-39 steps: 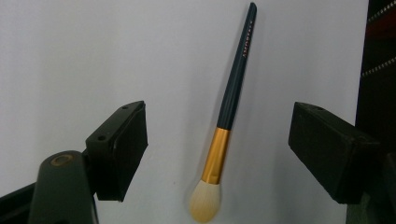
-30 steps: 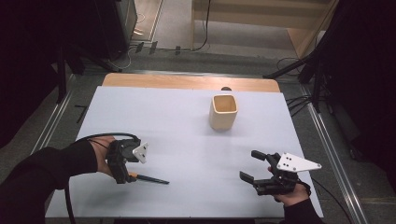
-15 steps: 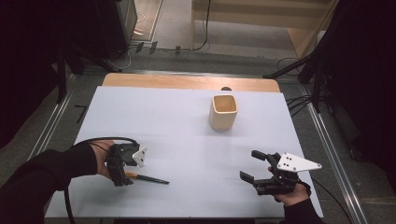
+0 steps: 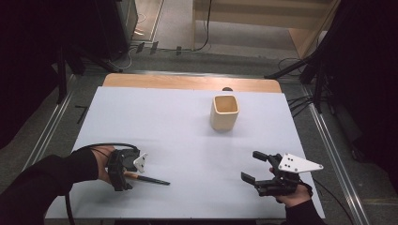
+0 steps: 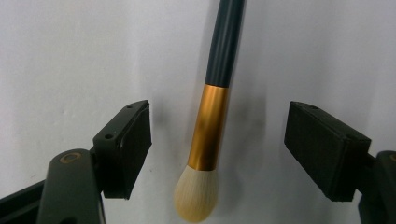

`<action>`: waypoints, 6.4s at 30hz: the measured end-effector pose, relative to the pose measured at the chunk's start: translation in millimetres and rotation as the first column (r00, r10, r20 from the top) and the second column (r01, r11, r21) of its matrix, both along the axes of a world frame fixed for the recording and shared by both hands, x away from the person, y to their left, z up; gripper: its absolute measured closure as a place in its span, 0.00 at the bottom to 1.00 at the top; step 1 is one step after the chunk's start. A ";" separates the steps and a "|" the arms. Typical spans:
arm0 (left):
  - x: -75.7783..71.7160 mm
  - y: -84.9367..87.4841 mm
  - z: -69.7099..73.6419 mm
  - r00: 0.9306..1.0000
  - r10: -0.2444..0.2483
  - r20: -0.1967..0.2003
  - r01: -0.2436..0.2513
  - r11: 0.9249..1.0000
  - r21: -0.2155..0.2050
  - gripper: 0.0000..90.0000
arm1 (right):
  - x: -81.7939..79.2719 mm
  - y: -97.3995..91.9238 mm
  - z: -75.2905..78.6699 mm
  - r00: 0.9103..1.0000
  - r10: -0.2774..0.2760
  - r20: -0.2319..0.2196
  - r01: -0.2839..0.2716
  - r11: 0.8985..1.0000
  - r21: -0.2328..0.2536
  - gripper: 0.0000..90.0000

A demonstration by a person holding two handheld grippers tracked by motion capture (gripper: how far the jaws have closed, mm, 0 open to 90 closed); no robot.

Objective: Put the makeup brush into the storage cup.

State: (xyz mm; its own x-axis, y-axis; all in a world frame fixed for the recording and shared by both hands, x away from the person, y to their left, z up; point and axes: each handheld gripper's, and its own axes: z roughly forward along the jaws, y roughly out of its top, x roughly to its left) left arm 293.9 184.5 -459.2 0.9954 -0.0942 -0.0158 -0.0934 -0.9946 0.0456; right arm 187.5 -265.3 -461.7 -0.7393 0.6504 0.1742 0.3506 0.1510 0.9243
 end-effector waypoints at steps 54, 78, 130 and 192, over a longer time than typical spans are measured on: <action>8.4 -5.0 12.5 0.998 0.053 -0.034 -0.053 0.999 0.003 0.87 | 0.5 1.2 -0.8 1.000 0.004 -0.011 -0.004 1.000 -0.001 0.16; 18.7 9.9 52.6 0.962 0.255 -0.099 -0.272 0.924 -0.270 0.87 | 7.9 5.3 -1.6 1.000 0.015 0.000 -0.015 1.000 0.006 0.16; -13.4 4.7 47.7 0.879 0.397 -0.264 -0.442 0.471 -0.763 0.87 | 24.8 23.1 7.3 0.989 0.145 0.041 -0.146 0.989 0.027 0.16; -2.2 -75.4 63.9 0.987 0.100 -0.128 -0.149 0.869 -0.472 0.87 | 66.3 73.8 44.5 0.924 0.381 -0.042 -0.383 0.921 -0.074 0.26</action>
State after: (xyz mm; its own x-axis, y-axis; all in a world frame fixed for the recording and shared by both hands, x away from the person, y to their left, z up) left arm 291.7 109.2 -395.2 0.9953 0.0104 -0.0963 0.0593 -0.8517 0.5207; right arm 253.7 -191.5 -417.2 -0.9301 0.3322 0.1564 0.2757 0.3504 0.8951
